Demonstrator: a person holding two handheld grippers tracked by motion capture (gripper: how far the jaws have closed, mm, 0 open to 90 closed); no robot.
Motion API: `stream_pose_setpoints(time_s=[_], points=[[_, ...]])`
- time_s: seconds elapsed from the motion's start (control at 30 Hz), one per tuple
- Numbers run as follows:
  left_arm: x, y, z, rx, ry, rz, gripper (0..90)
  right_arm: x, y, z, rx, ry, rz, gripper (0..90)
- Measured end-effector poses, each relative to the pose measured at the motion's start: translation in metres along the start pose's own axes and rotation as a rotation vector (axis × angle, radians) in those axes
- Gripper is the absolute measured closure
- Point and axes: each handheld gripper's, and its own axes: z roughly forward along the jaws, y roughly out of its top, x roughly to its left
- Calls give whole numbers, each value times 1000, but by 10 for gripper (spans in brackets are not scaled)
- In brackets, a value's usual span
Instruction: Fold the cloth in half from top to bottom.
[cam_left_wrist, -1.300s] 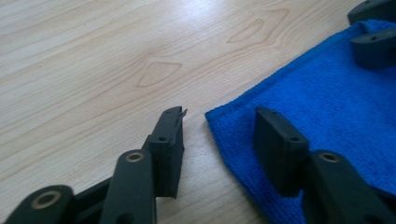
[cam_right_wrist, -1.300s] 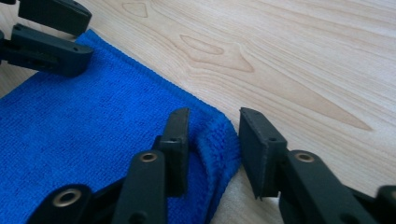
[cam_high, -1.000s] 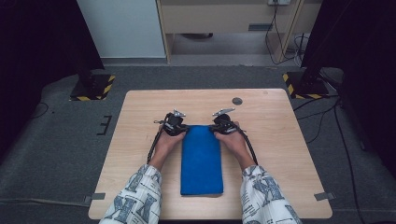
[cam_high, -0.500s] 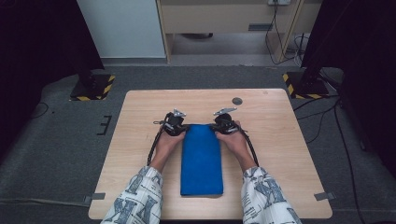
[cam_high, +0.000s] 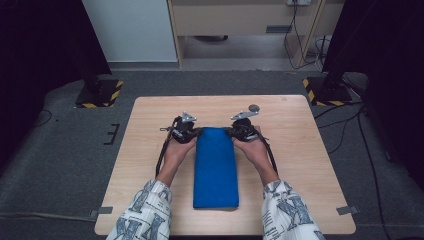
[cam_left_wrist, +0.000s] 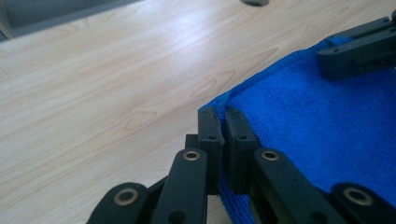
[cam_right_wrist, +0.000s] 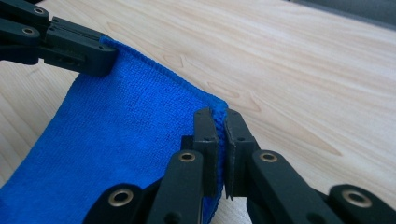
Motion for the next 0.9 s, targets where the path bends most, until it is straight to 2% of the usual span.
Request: stream_pose_setpoints(time_s=[0.17, 0.43, 0.53, 0.73, 0.9], points=[[-1, 4, -3, -6, 2, 9, 871, 2, 6, -6, -8, -6, -20, 860], [-2, 12, -13, -27, 4, 24, 872, 0, 14, -17, -47, 4, -12, 860], [1, 13, -16, -46, 9, 12, 872, 1, 18, -20, -65, 4, -12, 860], [1, 14, -16, -52, 8, 14, 872, 0, 19, -18, -63, 2, -13, 860], [1, 21, -20, -70, 8, 19, 872, -1, 23, -20, -75, -6, -12, 860]])
